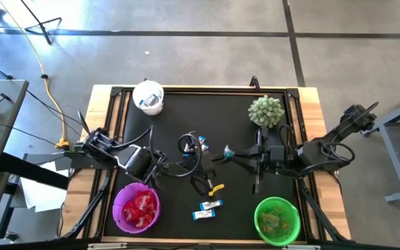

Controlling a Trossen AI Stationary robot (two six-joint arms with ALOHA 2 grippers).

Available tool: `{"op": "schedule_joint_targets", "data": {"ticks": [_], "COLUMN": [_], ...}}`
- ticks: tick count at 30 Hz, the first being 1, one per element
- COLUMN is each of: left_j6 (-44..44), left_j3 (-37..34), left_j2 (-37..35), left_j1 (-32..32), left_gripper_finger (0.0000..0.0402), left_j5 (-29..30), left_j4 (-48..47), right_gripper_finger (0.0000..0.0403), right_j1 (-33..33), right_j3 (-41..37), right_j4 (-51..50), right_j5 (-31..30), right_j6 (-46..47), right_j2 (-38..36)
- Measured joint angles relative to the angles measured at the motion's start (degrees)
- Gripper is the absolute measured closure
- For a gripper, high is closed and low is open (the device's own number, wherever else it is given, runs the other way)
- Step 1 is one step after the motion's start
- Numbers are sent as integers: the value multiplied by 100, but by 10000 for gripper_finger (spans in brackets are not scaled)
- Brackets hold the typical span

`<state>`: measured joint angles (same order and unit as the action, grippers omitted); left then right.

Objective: Sort candy
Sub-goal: Put the blue gummy into the green bucket

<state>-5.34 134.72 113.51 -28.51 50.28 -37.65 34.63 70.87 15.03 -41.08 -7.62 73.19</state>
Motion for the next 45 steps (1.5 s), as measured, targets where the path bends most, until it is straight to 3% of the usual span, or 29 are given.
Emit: {"op": "schedule_joint_targets", "data": {"ticks": [9,18,24,27,30,34,41,45], "left_j6": [-42,319,614,476,212,-59,-299,-304], "left_j3": [0,-2,-2,-2,-2,-4,0,0], "left_j2": [0,2,-61,-146,-200,-291,-395,-426], "left_j1": [-20,-54,-181,-280,-402,-556,-768,-825], "left_gripper_finger": [380,300,261,251,250,249,249,250], "left_j5": [-77,-93,475,789,895,899,914,932], "left_j4": [0,-51,-284,-546,-784,-983,-1062,-1054], "right_gripper_finger": [399,402,402,402,403,403,403,403], "right_j1": [112,231,509,794,1121,1590,2444,2763], "right_j3": [0,0,-2,-2,-2,-1,0,-1], "right_j4": [0,-13,-238,-582,-1224,-2336,-4865,-6233], "right_j5": [-28,-115,-903,-1266,-1315,-1004,294,1428], "right_j6": [5,5,-6,411,1422,3701,8196,10311], "right_j2": [4,7,-49,-208,-390,-607,-428,-130]}}
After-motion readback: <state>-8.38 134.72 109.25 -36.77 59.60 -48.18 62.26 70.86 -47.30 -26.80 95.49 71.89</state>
